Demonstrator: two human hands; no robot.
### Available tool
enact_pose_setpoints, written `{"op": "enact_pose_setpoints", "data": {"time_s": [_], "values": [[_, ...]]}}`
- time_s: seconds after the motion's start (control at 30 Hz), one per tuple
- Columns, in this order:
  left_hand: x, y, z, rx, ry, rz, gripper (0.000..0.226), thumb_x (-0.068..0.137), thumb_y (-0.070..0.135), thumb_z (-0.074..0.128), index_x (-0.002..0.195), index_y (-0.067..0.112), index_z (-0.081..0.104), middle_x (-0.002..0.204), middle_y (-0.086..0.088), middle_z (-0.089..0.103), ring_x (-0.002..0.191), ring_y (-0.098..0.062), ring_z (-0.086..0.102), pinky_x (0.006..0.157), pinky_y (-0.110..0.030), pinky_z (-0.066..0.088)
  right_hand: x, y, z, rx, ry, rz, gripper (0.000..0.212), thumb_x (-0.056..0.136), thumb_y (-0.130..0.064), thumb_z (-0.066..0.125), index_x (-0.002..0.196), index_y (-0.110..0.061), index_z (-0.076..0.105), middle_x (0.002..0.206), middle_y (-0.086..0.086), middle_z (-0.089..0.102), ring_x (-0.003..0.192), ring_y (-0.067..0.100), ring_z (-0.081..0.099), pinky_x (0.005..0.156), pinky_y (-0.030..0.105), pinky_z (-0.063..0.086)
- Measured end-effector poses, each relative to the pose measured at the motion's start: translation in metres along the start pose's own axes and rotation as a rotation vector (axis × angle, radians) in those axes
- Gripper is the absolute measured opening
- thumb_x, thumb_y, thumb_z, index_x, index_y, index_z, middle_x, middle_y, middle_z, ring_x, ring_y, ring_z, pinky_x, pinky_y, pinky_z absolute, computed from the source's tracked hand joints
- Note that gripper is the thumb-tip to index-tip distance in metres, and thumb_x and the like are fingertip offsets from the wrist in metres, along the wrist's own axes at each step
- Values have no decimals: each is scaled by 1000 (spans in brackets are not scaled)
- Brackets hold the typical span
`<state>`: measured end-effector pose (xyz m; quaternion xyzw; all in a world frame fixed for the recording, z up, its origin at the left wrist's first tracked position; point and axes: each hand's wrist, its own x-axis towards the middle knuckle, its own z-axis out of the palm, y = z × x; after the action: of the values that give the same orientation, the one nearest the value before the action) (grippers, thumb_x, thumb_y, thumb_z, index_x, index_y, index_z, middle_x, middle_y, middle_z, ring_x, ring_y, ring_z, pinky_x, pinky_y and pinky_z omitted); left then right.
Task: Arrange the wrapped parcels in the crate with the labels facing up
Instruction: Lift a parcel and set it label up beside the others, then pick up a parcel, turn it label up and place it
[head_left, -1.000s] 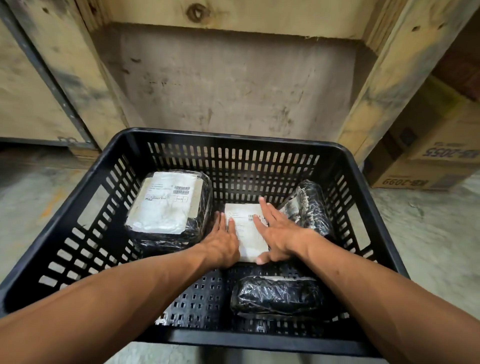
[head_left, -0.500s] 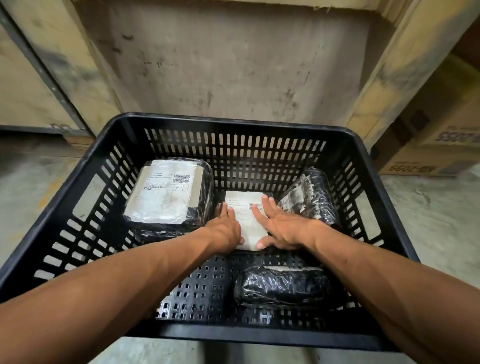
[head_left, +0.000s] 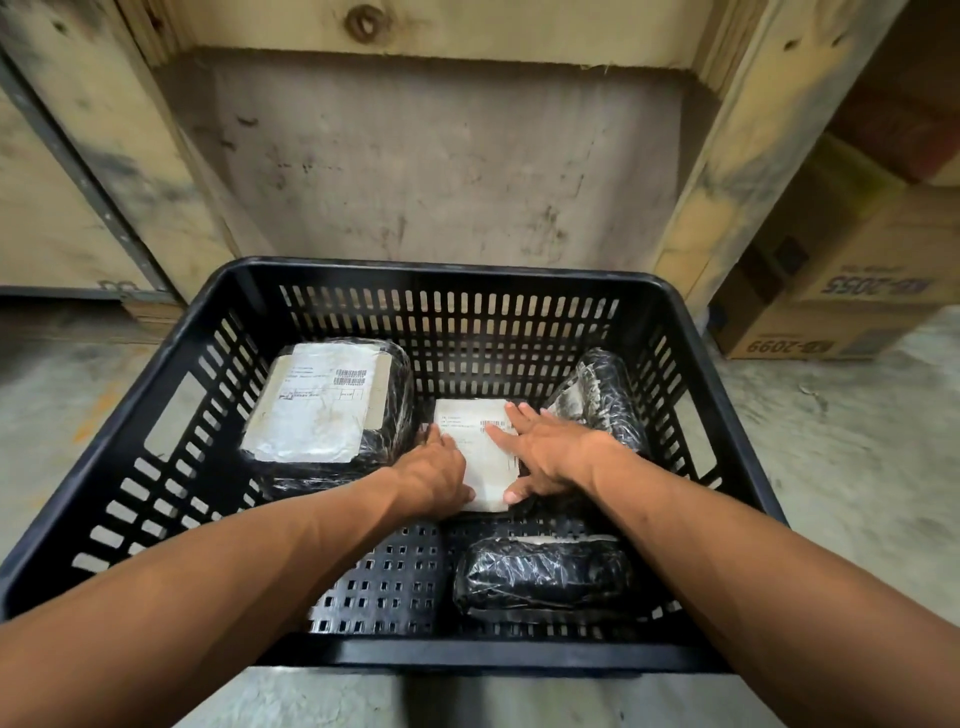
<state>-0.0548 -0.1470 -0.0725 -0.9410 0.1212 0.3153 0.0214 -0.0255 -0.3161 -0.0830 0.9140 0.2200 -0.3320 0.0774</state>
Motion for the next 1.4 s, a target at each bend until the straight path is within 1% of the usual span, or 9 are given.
{"op": "enact_pose_setpoints", "data": {"time_s": [0.17, 0.37, 0.53, 0.63, 0.83, 1.03, 1.2, 1.33, 1.4], "values": [[-3, 4, -7, -80, 165, 100, 50, 98, 49, 57, 124, 7, 59, 133, -14, 58, 113, -29, 59, 100, -40, 50, -20, 11, -26, -124, 46, 39, 87, 93, -49, 68, 164, -35, 20, 174, 2, 6, 160, 32, 3, 125, 55, 10], [-4, 28, -13, -272, 309, 275, 61, 94, 62, 56, 121, 8, 64, 102, -8, 73, 94, -25, 69, 85, -42, 58, -73, 43, -73, -140, 84, 65, 68, 86, -48, 79, 149, -39, 55, 152, -4, 57, 142, 23, 49, 115, 44, 42], [-3, 66, -24, -575, 367, 369, 61, 86, 65, 64, 113, 11, 71, 78, -5, 73, 69, -19, 69, 65, -31, 58, -107, 70, -79, -293, 69, 122, 50, 96, -50, 67, 144, -38, 60, 160, -9, 48, 158, 21, 22, 127, 50, 3], [-3, 88, -28, -752, 337, 345, 39, 81, 62, 72, 86, 24, 68, 62, 8, 61, 52, -6, 54, 48, -22, 40, -106, 71, -74, -340, 74, 173, 49, 98, -52, 61, 144, -34, 60, 158, -7, 50, 158, 17, 20, 126, 52, -8], [-6, 105, -27, -853, 294, 269, 38, 84, 51, 76, 92, 14, 68, 80, -2, 71, 66, -16, 63, 60, -29, 51, -98, 73, -71, -374, 129, 185, 28, 98, -42, 61, 118, -28, 73, 119, -6, 73, 134, 14, 57, 125, 59, -10], [-8, 80, -26, -908, 262, 275, 37, 87, 46, 75, 105, 14, 73, 93, -3, 75, 79, -20, 69, 81, -36, 59, -90, 75, -76, -333, 78, 162, 46, 101, -50, 56, 146, -36, 57, 154, -14, 54, 151, 13, 37, 124, 57, -13], [-8, 47, -19, -1101, 313, 330, 40, 87, 27, 79, 125, 17, 69, 98, 10, 74, 84, 0, 68, 63, -6, 50, -80, 73, -81, -266, 148, 36, 54, 98, -40, 67, 147, -52, 49, 172, -12, 18, 159, 17, 17, 125, 55, -4], [-6, 39, -10, -1217, 442, 261, 9, 89, 12, 76, 93, 20, 76, 80, 5, 75, 62, 4, 60, 61, -12, 46, -73, 77, -87, -160, 220, -32, 50, 93, -43, 73, 139, -54, 58, 168, -14, 30, 155, 15, 29, 122, 42, 19], [-5, 39, -10, -1239, 432, 272, 10, 86, 17, 80, 95, 19, 78, 86, 4, 78, 71, 0, 66, 67, -17, 49, -71, 77, -89, -169, 238, -52, 47, 94, -47, 70, 137, -58, 58, 163, -15, 40, 150, 13, 38, 111, 36, 28]]}}
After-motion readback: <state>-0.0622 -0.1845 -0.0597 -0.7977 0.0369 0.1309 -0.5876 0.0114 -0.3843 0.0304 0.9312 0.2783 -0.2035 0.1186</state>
